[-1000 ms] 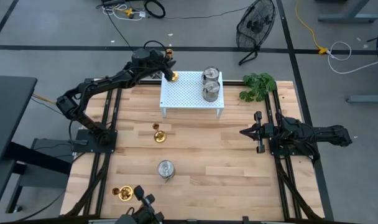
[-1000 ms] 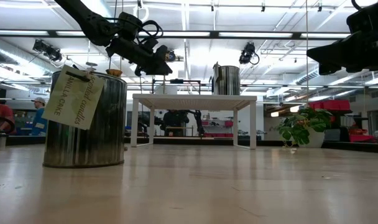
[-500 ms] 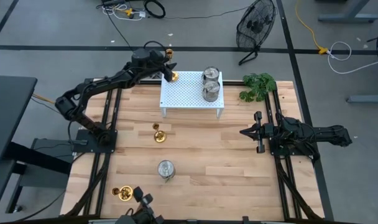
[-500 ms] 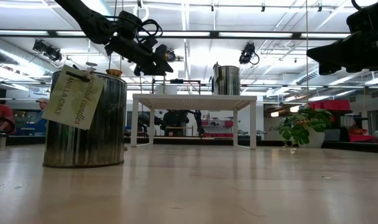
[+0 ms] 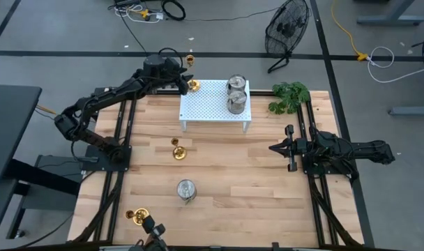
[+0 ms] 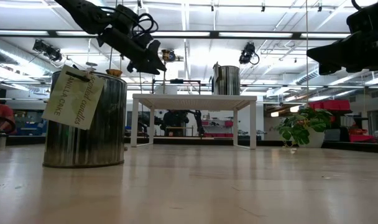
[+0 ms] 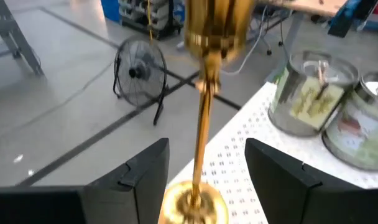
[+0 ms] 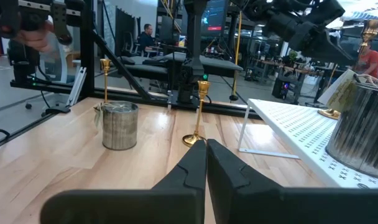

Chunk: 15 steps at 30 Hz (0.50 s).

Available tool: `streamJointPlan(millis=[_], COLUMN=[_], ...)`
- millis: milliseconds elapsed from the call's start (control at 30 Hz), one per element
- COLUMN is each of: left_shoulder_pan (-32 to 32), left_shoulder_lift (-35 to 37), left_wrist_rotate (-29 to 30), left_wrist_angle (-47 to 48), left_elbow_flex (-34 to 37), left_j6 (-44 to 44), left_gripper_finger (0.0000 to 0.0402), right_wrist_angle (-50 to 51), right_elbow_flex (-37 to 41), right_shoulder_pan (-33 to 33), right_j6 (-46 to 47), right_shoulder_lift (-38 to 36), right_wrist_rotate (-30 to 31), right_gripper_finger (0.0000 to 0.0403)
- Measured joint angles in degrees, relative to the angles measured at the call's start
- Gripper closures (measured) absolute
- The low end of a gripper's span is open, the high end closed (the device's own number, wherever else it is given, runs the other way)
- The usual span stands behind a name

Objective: Pick & Place candle stick holders
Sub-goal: Put the scented candle can on the shelf

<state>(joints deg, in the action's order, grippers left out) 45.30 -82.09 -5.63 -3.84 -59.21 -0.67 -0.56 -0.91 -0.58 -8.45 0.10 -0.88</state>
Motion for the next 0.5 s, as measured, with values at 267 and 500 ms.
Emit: streamJointPlan(millis=[267,500], left_shoulder_pan=[-3.26,-7.76], left_shoulder_lift=[4.63,8.05], left_wrist_rotate=[-0.15,-1.72], left_wrist_angle=[6.66,13.31], left_elbow_flex=[0.02,0.02], left_j6=[-0.09,-0.13], left_gripper_finger=[0.0181,0.0181], right_wrist_angle=[-0.02,-0.02], right_elbow_flex=[0.00,0.00], right_shoulder_pan=[0.00,0.00], right_j6=[0.00,0.00], right_shoulder_lift=[-0.02,0.00], right_wrist_rotate=[0.00,0.00], right_gripper_finger=[0.0385,0.0385])
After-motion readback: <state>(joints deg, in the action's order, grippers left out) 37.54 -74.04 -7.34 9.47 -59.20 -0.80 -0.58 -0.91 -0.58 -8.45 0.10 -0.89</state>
